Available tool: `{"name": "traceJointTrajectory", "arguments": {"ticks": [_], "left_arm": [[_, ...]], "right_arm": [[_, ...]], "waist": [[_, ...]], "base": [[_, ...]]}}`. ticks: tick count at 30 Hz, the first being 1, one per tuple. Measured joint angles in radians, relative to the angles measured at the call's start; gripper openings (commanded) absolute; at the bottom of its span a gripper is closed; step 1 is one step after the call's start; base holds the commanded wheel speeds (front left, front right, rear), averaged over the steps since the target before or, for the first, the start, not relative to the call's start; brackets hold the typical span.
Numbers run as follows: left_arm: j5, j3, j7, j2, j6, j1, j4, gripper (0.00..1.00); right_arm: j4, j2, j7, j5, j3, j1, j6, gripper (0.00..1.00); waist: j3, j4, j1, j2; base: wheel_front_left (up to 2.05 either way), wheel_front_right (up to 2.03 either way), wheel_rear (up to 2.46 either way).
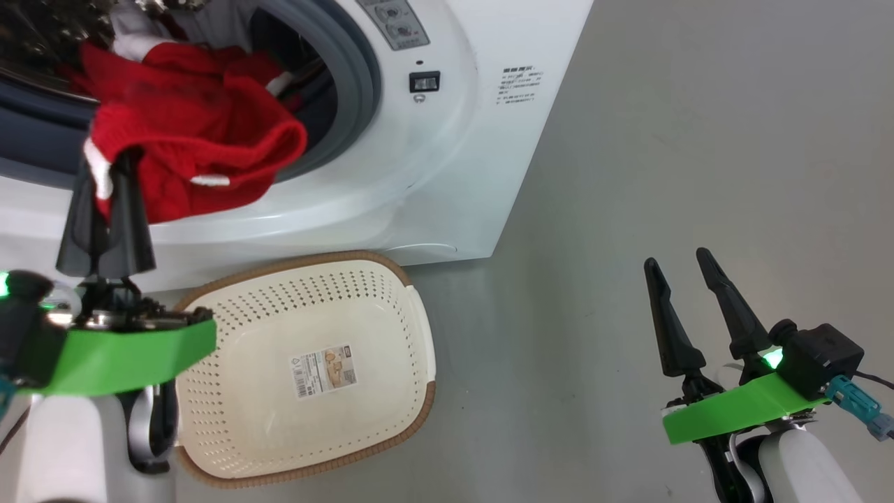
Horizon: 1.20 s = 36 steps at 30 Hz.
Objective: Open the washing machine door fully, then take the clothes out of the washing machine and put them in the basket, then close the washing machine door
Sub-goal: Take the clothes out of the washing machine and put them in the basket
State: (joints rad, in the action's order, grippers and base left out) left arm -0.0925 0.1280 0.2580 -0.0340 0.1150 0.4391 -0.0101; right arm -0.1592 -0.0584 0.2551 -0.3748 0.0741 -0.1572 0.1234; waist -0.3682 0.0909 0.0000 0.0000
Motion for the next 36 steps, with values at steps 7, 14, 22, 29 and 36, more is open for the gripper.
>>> {"name": "traceJointTrajectory", "arguments": {"ticks": [7,14,22,29,36], "left_arm": [[-0.039,-0.029,0.000,0.001,-0.022,-0.018,0.116,0.00],[-0.047,-0.043,0.000,0.001,-0.039,-0.051,0.072,0.00],[-0.084,-0.053,0.000,0.001,-0.054,-0.075,-0.017,0.00],[-0.087,-0.063,0.000,0.001,-0.053,-0.074,-0.129,0.00],[-0.085,-0.085,0.000,0.001,-0.037,-0.066,-0.246,0.00]], "right_arm": [[0.001,-0.002,0.000,0.000,0.000,0.007,0.000,1.00],[0.001,-0.003,0.000,0.000,0.001,0.007,0.000,1.00],[0.006,-0.003,0.000,0.000,-0.001,0.005,0.000,1.00],[0.012,-0.003,0.000,0.000,-0.001,-0.014,0.000,1.00],[0.017,-0.003,0.000,0.000,-0.001,-0.037,0.000,1.00]], "waist": [[0.001,-0.007,0.0000,0.0001],[-0.006,-0.009,0.0000,0.0000],[-0.030,-0.009,0.0000,0.0000],[-0.074,-0.011,0.0000,0.0000],[-0.125,-0.011,0.0000,0.0001]], "base": [[0.00,0.00,0.00],[0.00,0.00,0.00],[0.00,0.00,0.00],[0.00,0.00,0.00],[0.00,0.00,0.00]]}}
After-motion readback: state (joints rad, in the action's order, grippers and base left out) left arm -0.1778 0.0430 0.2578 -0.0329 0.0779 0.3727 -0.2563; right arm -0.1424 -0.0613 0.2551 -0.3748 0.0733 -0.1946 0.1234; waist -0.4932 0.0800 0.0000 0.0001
